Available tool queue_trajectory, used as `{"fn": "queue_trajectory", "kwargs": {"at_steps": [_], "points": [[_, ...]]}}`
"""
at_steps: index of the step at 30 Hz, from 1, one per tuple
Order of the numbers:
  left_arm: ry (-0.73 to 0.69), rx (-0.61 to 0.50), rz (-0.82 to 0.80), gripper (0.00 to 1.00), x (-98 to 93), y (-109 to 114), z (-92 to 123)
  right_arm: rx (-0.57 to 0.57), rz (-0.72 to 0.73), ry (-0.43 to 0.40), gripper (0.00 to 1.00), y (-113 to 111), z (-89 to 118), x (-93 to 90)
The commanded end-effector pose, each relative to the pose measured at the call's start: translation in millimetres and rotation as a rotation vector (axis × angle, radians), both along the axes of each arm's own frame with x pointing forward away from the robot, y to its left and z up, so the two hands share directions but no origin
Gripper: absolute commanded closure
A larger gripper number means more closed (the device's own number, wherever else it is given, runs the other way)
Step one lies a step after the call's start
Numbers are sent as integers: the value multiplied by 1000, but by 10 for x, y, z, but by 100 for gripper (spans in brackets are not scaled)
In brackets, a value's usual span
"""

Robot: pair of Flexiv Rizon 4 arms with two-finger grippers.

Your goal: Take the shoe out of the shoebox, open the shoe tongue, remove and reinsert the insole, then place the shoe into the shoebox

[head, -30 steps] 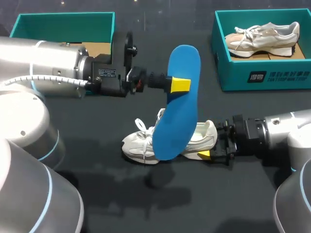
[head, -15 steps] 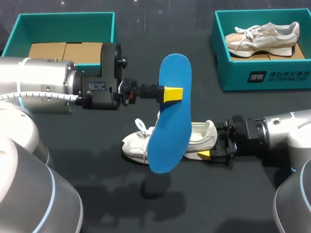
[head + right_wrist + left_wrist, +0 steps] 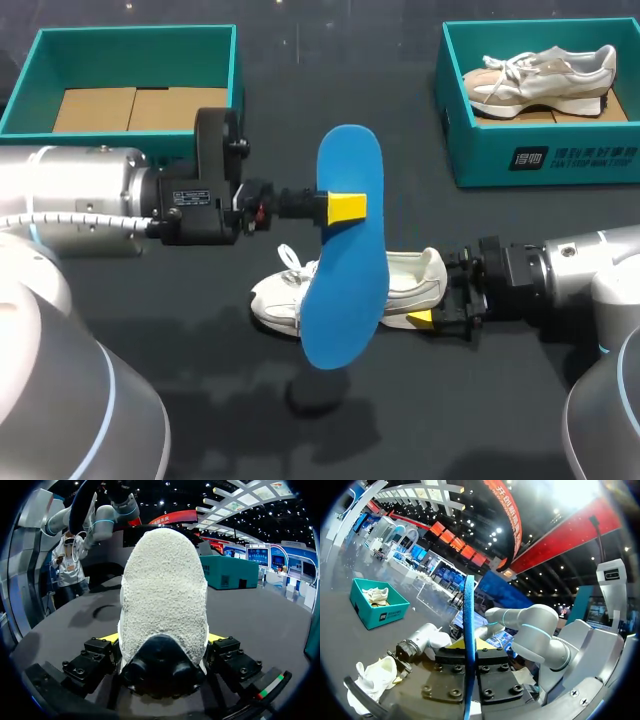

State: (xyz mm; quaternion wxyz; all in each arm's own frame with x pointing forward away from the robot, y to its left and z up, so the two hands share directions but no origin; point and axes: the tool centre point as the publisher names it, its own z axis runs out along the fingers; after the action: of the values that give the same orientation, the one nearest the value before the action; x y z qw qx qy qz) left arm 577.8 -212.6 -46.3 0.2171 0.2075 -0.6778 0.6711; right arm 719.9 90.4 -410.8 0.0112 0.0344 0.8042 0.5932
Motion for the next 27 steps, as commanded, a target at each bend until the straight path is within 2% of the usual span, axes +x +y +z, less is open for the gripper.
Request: {"fn": "queue_trajectory", "kwargs": {"at_steps": [1,2,3,4,5,14,27], "points": [[-1,-1,2,100,-18,-1,-8,-25,-8,7,100,-14,14,-4],[-1,-1,2,100,-18,-1,-8,-56,-17,21,100,-32,5,-1],[-1,-1,2,100,-18,-1,-8,-60,-16,26,84,-39,-5,-1],[-1,-1,2,100,-18,-1,-8,-56,-17,26,55,-49,-6,-6],[-1,-1,2,100,-18,-1,-8,-53,-18,28,0,-57,-4,-11],[-1,-1,2,100,-18,-1,-8,-130,-27,42,0,-168,67,-55],[-1,-1,2,100,-18,-1,-8,-492,-46,109,0,-324,297,-109]]}}
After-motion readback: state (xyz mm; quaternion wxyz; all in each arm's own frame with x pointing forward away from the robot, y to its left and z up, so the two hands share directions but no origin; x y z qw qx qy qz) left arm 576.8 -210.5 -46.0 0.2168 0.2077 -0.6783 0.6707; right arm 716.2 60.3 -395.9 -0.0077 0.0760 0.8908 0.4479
